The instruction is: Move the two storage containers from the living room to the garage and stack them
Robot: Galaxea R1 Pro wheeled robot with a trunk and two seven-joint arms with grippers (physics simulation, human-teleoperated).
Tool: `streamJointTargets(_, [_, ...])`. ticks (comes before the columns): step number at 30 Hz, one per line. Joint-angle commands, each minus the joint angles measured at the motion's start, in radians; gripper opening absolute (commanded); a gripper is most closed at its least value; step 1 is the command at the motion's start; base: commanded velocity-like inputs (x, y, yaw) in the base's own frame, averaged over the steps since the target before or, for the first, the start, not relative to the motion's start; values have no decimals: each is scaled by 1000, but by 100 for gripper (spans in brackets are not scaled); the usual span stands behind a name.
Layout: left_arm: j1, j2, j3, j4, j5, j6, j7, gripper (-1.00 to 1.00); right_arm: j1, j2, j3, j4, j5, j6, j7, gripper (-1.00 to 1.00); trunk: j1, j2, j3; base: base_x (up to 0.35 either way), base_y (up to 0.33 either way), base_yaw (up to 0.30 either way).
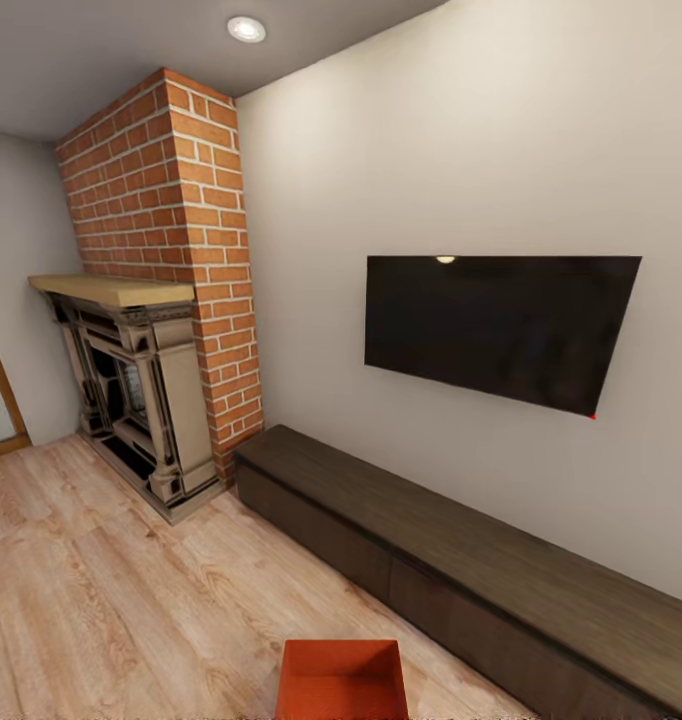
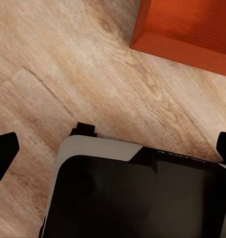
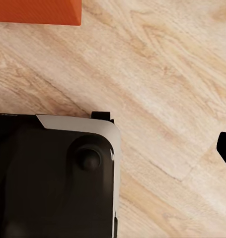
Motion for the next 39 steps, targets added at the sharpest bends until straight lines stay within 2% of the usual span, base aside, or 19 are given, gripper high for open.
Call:
streamJointTargets(1, [-1,0,-1,1,7,-1,-2,100,-1,0,6,3,-4,-7,4,100,0,-1,-3,0,0,0])
streamJointTargets(39, [-1,0,0,1,7,-1,-3,100,-1,2,6,3,-4,-4,9,100,0,-1,-64,0,0,0])
